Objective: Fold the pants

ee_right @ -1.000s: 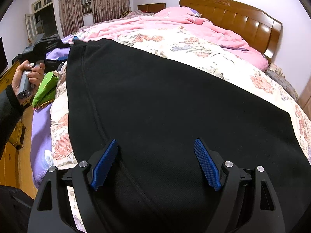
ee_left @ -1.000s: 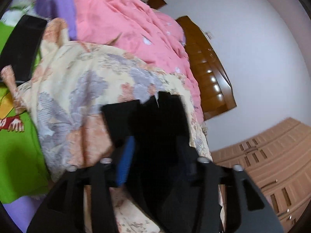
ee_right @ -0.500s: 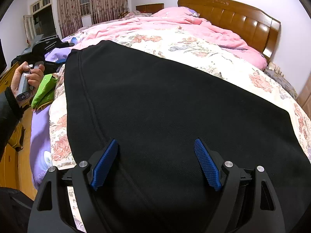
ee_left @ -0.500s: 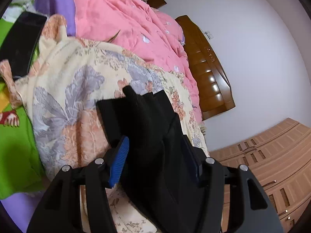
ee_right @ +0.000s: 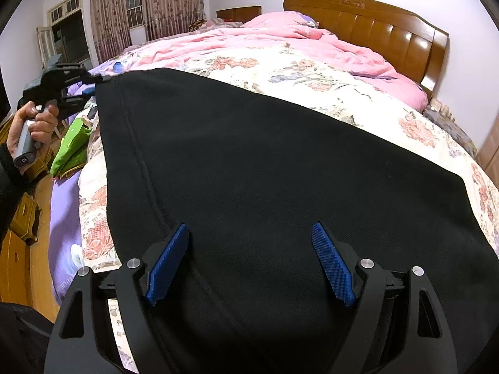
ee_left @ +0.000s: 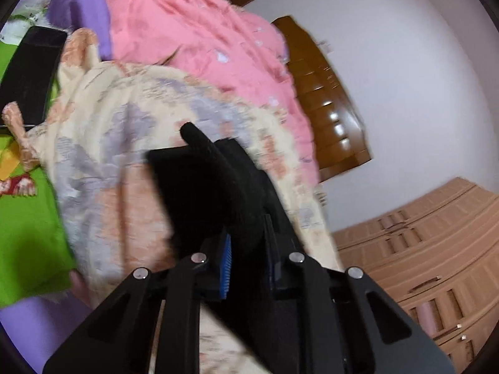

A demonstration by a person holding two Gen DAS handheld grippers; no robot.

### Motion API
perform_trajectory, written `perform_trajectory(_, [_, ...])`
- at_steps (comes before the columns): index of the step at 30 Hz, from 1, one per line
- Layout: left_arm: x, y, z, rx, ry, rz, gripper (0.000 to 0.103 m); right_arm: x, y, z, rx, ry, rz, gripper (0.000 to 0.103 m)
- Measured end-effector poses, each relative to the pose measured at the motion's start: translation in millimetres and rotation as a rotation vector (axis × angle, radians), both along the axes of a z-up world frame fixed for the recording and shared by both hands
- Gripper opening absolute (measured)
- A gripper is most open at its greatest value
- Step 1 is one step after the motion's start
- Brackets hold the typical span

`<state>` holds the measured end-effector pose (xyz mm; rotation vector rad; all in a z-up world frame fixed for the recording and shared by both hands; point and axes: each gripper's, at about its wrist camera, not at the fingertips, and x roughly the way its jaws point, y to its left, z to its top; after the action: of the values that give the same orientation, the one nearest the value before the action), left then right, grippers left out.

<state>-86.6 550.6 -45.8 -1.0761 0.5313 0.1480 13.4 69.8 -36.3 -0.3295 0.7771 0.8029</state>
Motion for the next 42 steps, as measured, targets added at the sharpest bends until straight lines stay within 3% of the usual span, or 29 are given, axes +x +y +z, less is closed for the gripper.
perform_trajectory(2, [6,7,-23,-0.024,0.055,-0.011,0.019,0,1,0,-0.001,-0.002,0.000,0.079])
perform_trajectory(4, [6,12,-33,-0.054,0.038,-0.019,0.022,-1,0,0,0.000,-0.004,-0.001,0.079])
perform_trajectory(7, [5,7,-19,0.013,0.050,-0.018,0.035,-1,0,0,0.001,-0.004,-0.005,0.079])
perform_trajectory(9, [1,5,-8,0.066,0.086,0.027,0.086,0,1,0,-0.001,-0.003,-0.004,0.079])
perform_trajectory(10, [-4,7,-4,0.082,0.091,0.058,0.087,0,1,0,-0.001,-0.003,-0.004,0.079])
perform_trajectory(13, [-4,18,-11,0.000,0.046,0.039,0.085,-1,1,0,0.001,-0.007,-0.004,0.079])
perform_trajectory(15, [1,23,-15,-0.036,0.026,0.017,0.076,-1,1,0,0.000,-0.007,-0.001,0.079])
perform_trajectory(20, [10,28,-7,-0.010,0.029,0.030,0.075,-3,0,0,0.001,-0.010,-0.005,0.079])
perform_trajectory(24, [21,30,-18,-0.037,0.061,0.008,0.075,-2,0,-1,0.002,-0.007,-0.005,0.079])
perform_trajectory(25, [23,29,-21,-0.054,0.048,-0.006,0.073,-2,1,0,0.001,-0.007,-0.005,0.079])
perform_trajectory(27, [29,25,-23,-0.082,0.030,-0.045,0.058,-2,1,-1,-0.001,-0.004,-0.004,0.079])
perform_trajectory(29, [36,20,-25,-0.028,0.083,-0.058,0.058,0,2,0,-0.001,-0.003,-0.005,0.079])
perform_trajectory(34, [39,27,-37,-0.105,0.061,-0.044,0.061,0,2,0,0.001,-0.004,-0.007,0.079])
perform_trajectory(35, [39,28,-37,-0.107,0.044,-0.046,0.046,0,1,0,0.000,-0.003,-0.006,0.079])
perform_trajectory(36, [39,29,-36,-0.102,0.032,-0.050,0.029,-1,2,0,-0.001,-0.003,-0.004,0.079])
perform_trajectory(37, [37,28,-32,-0.086,0.034,-0.037,0.024,-1,2,0,-0.003,-0.003,-0.003,0.079])
perform_trajectory(42, [39,13,33,0.136,-0.025,-0.021,0.020,0,2,-2,-0.013,0.003,-0.009,0.079])
